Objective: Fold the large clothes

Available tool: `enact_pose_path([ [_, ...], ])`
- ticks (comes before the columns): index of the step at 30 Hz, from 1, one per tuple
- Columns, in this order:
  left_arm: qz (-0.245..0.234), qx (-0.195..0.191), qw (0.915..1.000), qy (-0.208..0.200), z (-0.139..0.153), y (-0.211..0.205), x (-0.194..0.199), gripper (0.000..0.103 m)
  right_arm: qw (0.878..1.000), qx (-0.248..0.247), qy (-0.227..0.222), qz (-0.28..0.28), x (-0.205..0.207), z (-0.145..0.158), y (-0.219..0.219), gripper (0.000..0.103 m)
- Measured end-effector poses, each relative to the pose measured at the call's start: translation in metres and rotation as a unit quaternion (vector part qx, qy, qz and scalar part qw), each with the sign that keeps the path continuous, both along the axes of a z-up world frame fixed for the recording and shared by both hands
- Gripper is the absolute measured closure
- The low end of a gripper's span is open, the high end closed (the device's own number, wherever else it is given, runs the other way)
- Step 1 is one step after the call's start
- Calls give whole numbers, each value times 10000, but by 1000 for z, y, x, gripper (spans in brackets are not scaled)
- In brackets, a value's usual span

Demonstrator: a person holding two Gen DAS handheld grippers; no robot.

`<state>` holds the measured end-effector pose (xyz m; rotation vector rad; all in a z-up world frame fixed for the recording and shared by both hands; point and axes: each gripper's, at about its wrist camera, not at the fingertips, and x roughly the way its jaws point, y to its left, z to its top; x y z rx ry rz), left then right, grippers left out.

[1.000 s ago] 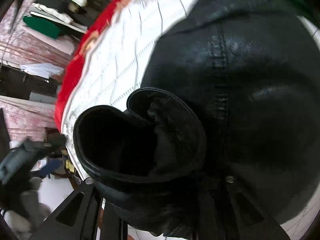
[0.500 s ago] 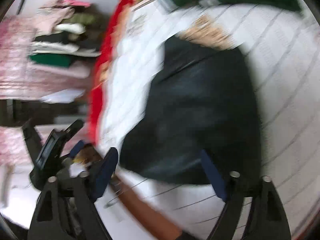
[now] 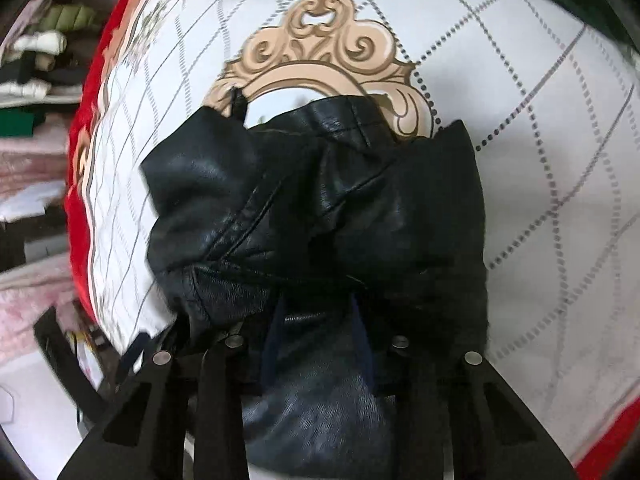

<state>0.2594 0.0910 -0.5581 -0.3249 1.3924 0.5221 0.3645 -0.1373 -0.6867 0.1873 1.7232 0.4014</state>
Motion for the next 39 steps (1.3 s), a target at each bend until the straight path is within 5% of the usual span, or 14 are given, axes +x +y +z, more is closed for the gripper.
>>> enact_pose_path([
  [5, -171, -178, 9982, -545, 41, -13, 25, 0, 9984, 453, -328, 49, 17, 59, -10, 67],
  [10, -153, -727, 9972, -92, -26, -14, 80, 0, 10000, 34, -66, 33, 49, -7, 12, 68],
  [13, 63, -1068, 9940, -248, -27, 2, 82, 0, 9992, 249, 140, -290, 60, -13, 7, 68],
  [17, -93, -798, 9954, -529, 18, -2, 54, 0, 9963, 725, 14, -457, 52, 31, -18, 66],
  [21, -379, -247, 9974, -562, 47, -29, 0, 0, 9981, 478, -292, -244, 2, 64, -51, 66],
  [26, -602, 252, 9979, -26, -1, -53, -23, 0, 9988, -353, 176, 307, -50, 28, -52, 66],
  [32, -332, -239, 9989, -245, -18, -32, -18, 0, 9962, -778, 148, 368, -46, -5, -32, 65],
  [36, 249, -746, 9953, -562, 13, -4, -40, 0, 9995, 296, 124, -70, -42, 25, -63, 57],
  [38, 651, -909, 9906, -784, 29, 8, -64, 0, 9946, 850, -175, -575, -46, 39, -98, 30],
  [39, 877, -994, 9874, -868, 32, 13, -77, 0, 9919, 1002, -304, -720, -47, 39, -110, 26],
])
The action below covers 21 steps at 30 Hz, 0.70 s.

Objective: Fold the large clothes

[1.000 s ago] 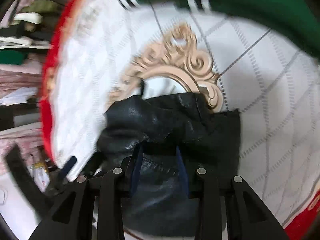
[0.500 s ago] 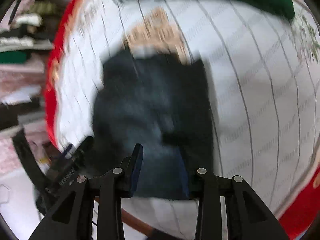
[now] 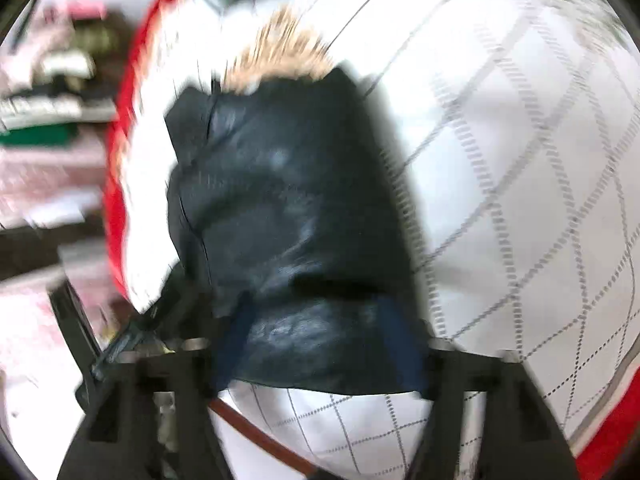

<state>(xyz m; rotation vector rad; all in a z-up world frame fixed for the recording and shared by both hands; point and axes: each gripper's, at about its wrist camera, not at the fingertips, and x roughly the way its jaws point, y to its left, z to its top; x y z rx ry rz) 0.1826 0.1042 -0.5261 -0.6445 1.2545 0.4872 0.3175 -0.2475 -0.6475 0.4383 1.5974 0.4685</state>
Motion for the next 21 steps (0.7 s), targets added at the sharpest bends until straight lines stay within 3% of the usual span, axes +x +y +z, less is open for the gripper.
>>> enact_pose_path([
  [2, 355, -174, 9992, -45, -1, 3, -22, 0, 9989, 409, -37, -222, -1, -21, -21, 24],
  [5, 556, -323, 9979, -2, -21, -4, -43, 0, 9938, 989, 323, -381, 1, -70, -22, 24],
  [7, 677, -483, 9965, -107, -32, -6, -35, 0, 9787, 1946, 289, -580, 0, -89, -18, 24],
  [8, 753, -608, 9951, -184, -37, -3, -32, 0, 9729, 2196, 328, -650, 3, -94, -13, 24],
  [11, 953, -918, 9903, -429, -48, 1, -22, 0, 9722, 2297, 309, -328, 17, -90, 8, 24],
  [12, 1049, -882, 9894, -473, -49, 4, -18, 0, 9700, 2394, 330, -262, 18, -88, 11, 27],
  [14, 1089, -817, 9887, -633, -46, 6, -12, 1, 9558, 2888, 505, -241, 19, -89, 13, 46],
  [15, 1107, -774, 9883, -704, -44, 8, -11, 1, 9461, 3175, 615, -193, 19, -91, 12, 48],
  [17, 1170, -745, 9861, -917, -40, 12, -11, 10, 9560, 2862, 628, -155, 23, -100, 19, 44],
  [19, 1226, -655, 9845, -1065, -38, 15, -9, 32, 9584, 2770, 583, -369, 22, -108, 23, 38],
  [20, 1207, -621, 9842, -1136, -38, 17, -10, 38, 9577, 2810, 482, -390, 23, -105, 31, 34],
  [21, 1176, -654, 9836, -1201, -37, 19, -11, 51, 9606, 2728, 448, -292, 24, -101, 42, 32],
])
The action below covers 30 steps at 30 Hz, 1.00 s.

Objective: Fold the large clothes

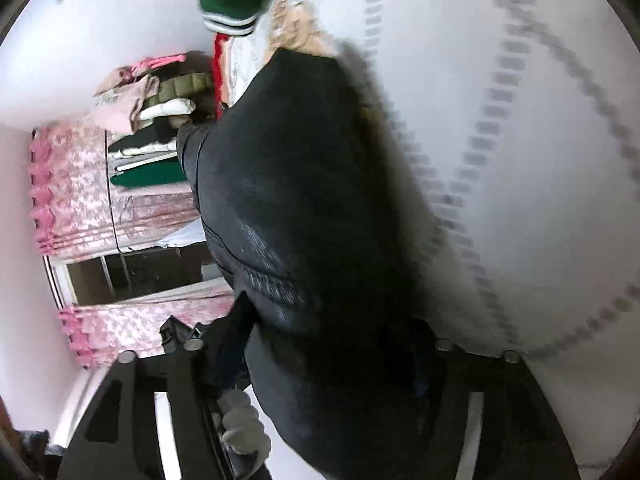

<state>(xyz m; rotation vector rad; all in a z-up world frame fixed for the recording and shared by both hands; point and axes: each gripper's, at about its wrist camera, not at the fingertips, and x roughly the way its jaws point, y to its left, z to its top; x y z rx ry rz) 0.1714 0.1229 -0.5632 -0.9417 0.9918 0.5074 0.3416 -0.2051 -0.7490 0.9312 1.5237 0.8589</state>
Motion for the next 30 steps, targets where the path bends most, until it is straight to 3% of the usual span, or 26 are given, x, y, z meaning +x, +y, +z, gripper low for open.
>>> enact_pose_path([
  [1, 1, -18, 10000, -83, 2, 1, -2, 63, 9999, -81, -1, 94, 2, 3, 8, 32],
  [3, -75, 166, 9998, -79, 8, 3, 3, 70, 9996, -214, -94, 176, 5, 14, 24, 41],
  [5, -183, 288, 9993, -125, 17, 8, 4, 75, 10000, 7, 25, -1, 9, 13, 36, 59],
  [6, -235, 302, 9992, -143, 21, 10, 6, 77, 9999, 42, 22, -89, 8, 19, 40, 60],
  [12, -472, 315, 9982, -198, 46, 20, 21, 81, 9996, -15, -128, -267, -6, 67, 45, 68],
  [18, -745, 291, 9961, -368, 98, 33, 41, 81, 9993, 87, -188, -316, -9, 138, 27, 69],
  [23, -980, 325, 9927, -622, 149, 34, 90, 81, 9975, 110, -495, -495, 16, 215, 13, 70],
  [27, -1126, 350, 9889, -898, 187, 25, 151, 81, 9945, 200, -713, -741, 65, 273, 1, 70],
  [30, -1252, 355, 9851, -1127, 202, 7, 214, 81, 9917, 292, -845, -923, 115, 298, -21, 70],
])
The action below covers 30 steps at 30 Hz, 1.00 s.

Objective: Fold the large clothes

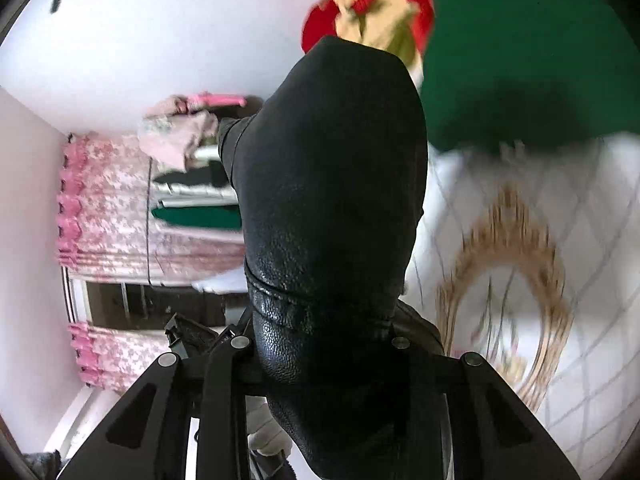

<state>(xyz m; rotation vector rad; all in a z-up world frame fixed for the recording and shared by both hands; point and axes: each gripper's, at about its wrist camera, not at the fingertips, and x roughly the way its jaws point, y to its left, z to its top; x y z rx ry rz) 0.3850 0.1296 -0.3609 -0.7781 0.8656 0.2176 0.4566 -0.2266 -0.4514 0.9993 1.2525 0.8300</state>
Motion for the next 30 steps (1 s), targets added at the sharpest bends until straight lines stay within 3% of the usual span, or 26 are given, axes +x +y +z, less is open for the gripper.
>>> enact_pose_path([
  [3, -107, 27, 9998, -165, 3, -20, 59, 81, 9997, 106, -120, -168, 56, 12, -27, 70],
  [6, -245, 12, 9994, -250, -11, -44, 121, 81, 9992, 177, -154, -338, 116, 3, -63, 70],
  [9, -416, -77, 9990, -149, -49, -72, 177, 81, 9990, 203, -70, -381, 167, -23, -95, 69],
  [12, -710, -78, 9973, 177, -93, -101, 215, 81, 9984, 111, 308, -458, 208, -62, -135, 70],
  [15, -994, 135, 9935, 538, -123, -126, 234, 75, 9957, -122, 753, -528, 231, -105, -168, 69],
  [17, -1121, 394, 9906, 684, -133, -136, 236, 70, 9936, -178, 962, -563, 238, -125, -178, 64],
  [18, -1154, 542, 9889, 764, -134, -138, 235, 65, 9929, -220, 1029, -556, 242, -128, -180, 62],
  [20, -1256, 724, 9859, 832, -132, -142, 231, 59, 9918, -508, 1045, -523, 245, -124, -176, 48],
  [22, -1370, 897, 9820, 941, -128, -141, 226, 48, 9860, -1358, 842, -474, 249, -104, -168, 37],
  [23, -1386, 1050, 9797, 1000, -123, -141, 223, 41, 9792, -1841, 721, -462, 247, -95, -164, 30],
  [25, -1448, 1447, 9730, 1063, -115, -143, 218, 7, 9584, -2764, 453, -555, 242, -71, -157, 25],
  [26, -1460, 1659, 9691, 1095, -110, -144, 215, 3, 9487, -3093, 371, -546, 240, -65, -154, 25],
  [27, -1459, 1824, 9659, 1113, -107, -144, 214, 3, 9273, -3688, 180, -620, 233, -48, -147, 23],
  [28, -1473, 2065, 9608, 1116, -101, -145, 210, 3, 9155, -3969, 87, -644, 228, -41, -143, 14],
  [29, -1489, 2253, 9564, 1109, -96, -147, 206, 3, 8908, -4502, -69, -621, 219, -27, -133, 2],
  [30, -1510, 2435, 9517, 1102, -89, -149, 200, 3, 8752, -4797, -130, -615, 212, -20, -127, 0],
])
